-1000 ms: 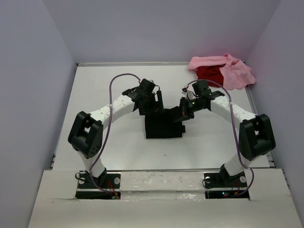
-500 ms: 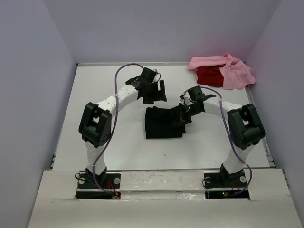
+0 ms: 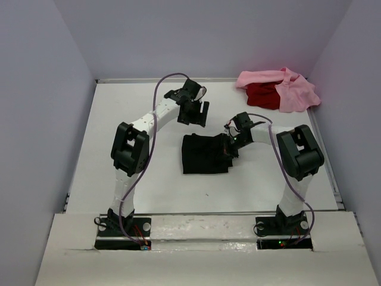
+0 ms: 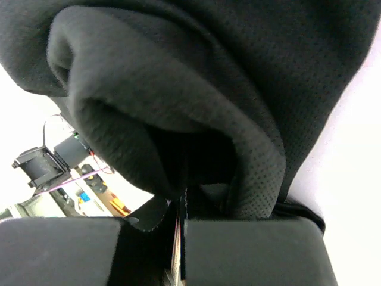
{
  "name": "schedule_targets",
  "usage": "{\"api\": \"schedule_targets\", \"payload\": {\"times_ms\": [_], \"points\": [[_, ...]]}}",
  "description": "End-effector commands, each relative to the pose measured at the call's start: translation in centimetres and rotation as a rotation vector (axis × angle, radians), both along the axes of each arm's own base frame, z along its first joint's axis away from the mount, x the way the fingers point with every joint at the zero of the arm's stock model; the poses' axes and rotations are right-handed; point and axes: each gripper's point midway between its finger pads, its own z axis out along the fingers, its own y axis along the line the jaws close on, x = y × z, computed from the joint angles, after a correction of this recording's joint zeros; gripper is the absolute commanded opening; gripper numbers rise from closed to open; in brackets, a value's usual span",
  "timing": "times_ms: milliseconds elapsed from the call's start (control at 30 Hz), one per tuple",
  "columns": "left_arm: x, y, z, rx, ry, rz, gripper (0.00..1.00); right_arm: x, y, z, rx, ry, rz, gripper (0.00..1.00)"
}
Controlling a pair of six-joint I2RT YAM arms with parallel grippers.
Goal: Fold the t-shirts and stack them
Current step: Fold the tshirt
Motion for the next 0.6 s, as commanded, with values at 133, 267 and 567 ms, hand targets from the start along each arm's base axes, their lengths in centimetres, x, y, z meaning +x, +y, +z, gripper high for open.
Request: {"api": "schedule_targets", "payload": {"times_ms": [133,267,567], "points": [[-1.6,1.0,1.6,0.053,-0.027,-0.213,0.86,0.0,-0.2,-0.6,-0.013,-0.013,-0.01,0.0],[-2.6,0.4,1.7,0.029,-0.036,-0.243,0.86,-0.2,-0.2,-0.7,-0.009,-0.004,-0.009,0.0],[-4.5,-1.2,0.0,0.021,0.033,-0.333,0.86,-0.1,-0.1,-0.5,-0.01,0.0,-0.002,0.0]]}}
